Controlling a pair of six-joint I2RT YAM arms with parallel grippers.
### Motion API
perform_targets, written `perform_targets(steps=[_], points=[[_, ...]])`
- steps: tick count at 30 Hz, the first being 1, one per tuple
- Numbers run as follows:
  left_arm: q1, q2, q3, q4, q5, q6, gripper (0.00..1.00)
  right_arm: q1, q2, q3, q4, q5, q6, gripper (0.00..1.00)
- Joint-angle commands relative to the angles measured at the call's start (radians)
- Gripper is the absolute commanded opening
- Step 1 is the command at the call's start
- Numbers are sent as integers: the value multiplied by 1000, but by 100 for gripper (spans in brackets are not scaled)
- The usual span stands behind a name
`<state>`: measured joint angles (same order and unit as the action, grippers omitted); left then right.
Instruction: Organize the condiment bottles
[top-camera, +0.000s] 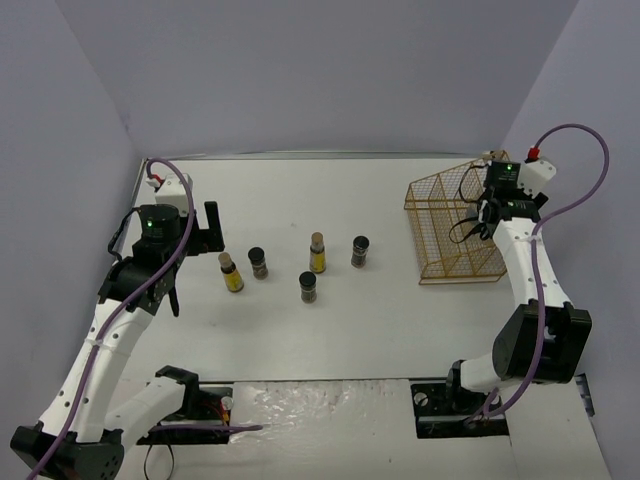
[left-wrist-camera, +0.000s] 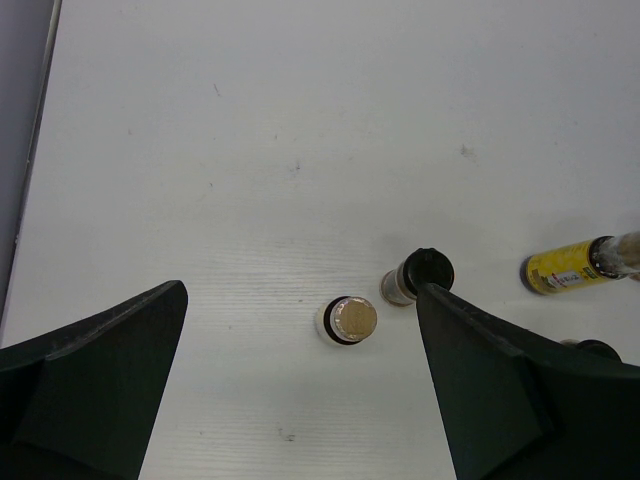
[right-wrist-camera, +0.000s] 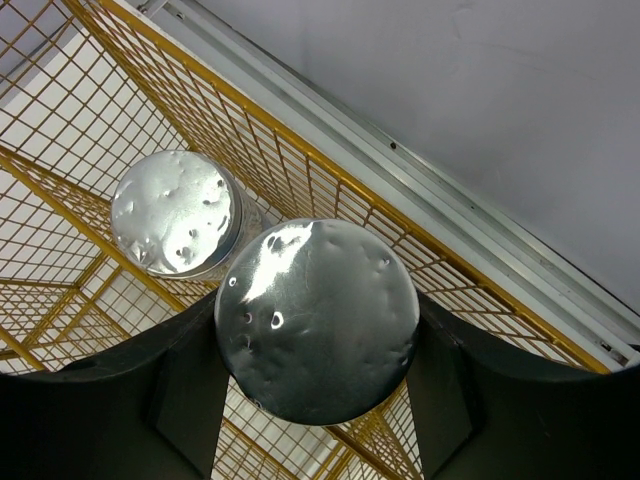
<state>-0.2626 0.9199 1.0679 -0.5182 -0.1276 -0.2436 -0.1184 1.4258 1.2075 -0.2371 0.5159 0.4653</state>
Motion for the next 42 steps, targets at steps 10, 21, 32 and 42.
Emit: perform_targets(steps=[10, 21, 32, 42], points=[[-6, -9, 26, 62, 6, -10, 97, -6, 1, 0, 111, 23, 33, 56], [-6, -10, 26, 63, 6, -10, 97, -6, -15, -2, 111, -11, 32, 72], [-6, -5, 26, 64, 10, -11, 97, 11, -86, 37, 121, -168, -54, 78], [-2, 9, 29, 59, 14, -11, 97, 293, -109, 101, 166, -568, -306, 93]])
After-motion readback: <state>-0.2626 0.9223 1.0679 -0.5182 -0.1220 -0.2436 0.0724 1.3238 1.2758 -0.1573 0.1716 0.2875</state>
